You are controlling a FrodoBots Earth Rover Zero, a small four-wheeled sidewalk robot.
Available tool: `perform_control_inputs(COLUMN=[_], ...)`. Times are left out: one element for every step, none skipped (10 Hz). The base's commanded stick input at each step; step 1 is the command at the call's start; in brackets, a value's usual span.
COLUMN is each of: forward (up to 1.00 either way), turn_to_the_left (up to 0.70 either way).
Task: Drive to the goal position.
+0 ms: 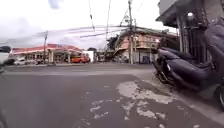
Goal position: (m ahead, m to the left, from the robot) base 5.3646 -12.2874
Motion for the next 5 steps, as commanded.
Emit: perform_control_inputs(forward=[0.70,0.70,0.70,0.70,0.70], turn_to_the_left=[0.07,0.27,0.21,0.04,0.01])
